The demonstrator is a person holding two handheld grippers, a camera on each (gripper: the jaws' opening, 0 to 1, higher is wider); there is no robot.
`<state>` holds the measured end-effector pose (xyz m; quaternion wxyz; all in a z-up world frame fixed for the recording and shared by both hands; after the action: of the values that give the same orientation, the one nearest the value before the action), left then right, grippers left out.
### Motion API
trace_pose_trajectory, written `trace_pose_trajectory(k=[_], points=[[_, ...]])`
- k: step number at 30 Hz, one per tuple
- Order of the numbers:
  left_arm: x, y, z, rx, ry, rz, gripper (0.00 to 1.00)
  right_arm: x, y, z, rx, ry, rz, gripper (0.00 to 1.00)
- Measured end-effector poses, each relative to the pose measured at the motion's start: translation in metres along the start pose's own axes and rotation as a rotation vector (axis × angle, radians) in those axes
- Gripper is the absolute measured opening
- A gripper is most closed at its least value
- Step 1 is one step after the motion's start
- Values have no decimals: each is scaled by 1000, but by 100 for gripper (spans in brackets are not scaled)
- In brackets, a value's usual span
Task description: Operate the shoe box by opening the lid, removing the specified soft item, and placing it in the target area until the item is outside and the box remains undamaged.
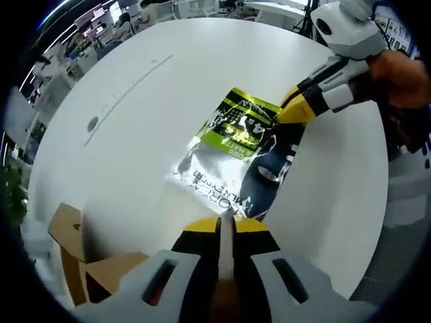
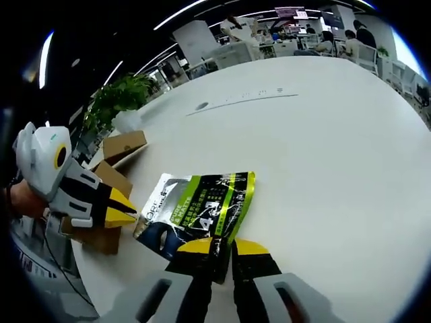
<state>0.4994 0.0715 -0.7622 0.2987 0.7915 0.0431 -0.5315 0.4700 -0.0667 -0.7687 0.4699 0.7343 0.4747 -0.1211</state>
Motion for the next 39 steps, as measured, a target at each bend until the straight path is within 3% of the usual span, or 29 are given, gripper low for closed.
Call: trace_pose_trajectory(k=[8, 16, 39], points=[[-11, 6, -3, -42, 1, 22, 6, -13, 1, 1, 19, -20, 29, 6], [-30, 17, 4, -166, -39, 105, 6, -26, 6, -4, 39, -38, 80, 6], [-70, 10, -2, -354, -72, 214, 6, -48, -2, -27, 66, -27, 169, 7]])
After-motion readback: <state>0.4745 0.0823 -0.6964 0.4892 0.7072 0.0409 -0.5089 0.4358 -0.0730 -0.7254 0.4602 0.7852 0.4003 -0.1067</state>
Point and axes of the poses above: the point that each gripper's makers call its tool centre point, and the gripper's own axes: x roughly forward along the fingers, z roughly to its right, y roughly out of its top, the point moved 1 cm from there along -x, roughly backward along the fingers, and after that the axes turned 13 degrees about y, right-handed, at the moved point
